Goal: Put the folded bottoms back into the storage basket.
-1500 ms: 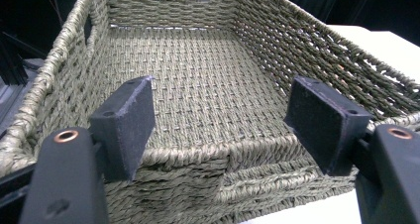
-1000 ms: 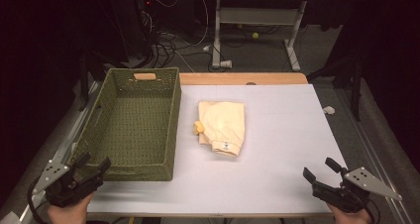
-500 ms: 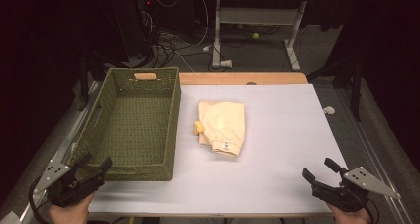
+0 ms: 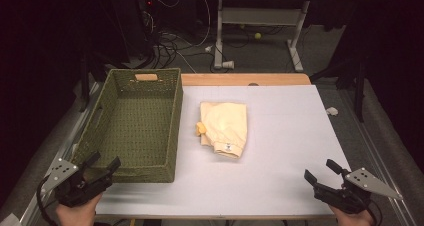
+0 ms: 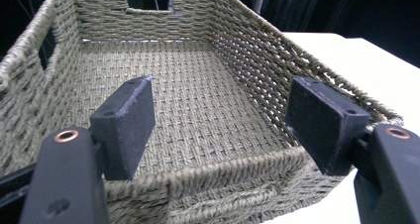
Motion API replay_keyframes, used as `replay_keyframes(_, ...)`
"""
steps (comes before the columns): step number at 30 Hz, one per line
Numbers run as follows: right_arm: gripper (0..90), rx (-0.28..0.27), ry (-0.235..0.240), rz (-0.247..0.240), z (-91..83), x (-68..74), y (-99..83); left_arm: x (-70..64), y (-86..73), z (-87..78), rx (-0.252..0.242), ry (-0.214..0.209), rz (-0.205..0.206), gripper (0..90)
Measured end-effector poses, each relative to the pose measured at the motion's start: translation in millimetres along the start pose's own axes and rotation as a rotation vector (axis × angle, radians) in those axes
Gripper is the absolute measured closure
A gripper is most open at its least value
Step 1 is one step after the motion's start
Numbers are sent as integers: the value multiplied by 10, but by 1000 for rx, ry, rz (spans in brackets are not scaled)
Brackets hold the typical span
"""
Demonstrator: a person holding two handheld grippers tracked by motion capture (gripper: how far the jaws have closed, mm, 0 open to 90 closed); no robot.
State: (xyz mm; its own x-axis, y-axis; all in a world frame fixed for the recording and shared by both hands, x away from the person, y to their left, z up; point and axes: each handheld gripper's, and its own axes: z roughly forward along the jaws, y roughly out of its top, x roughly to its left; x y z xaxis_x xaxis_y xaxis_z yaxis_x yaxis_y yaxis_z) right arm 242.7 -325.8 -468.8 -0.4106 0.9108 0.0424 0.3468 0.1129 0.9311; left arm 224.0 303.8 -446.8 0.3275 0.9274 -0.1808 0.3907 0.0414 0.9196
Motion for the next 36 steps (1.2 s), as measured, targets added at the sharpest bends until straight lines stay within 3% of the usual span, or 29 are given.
replay_keyframes(28,192,12,-10,-8,3,13,-1,-169,64,111,0,-73,19,258)
replay_keyframes(36,192,13,-9,-12,3,15,-2,-231,79,160,9,-85,42,258)
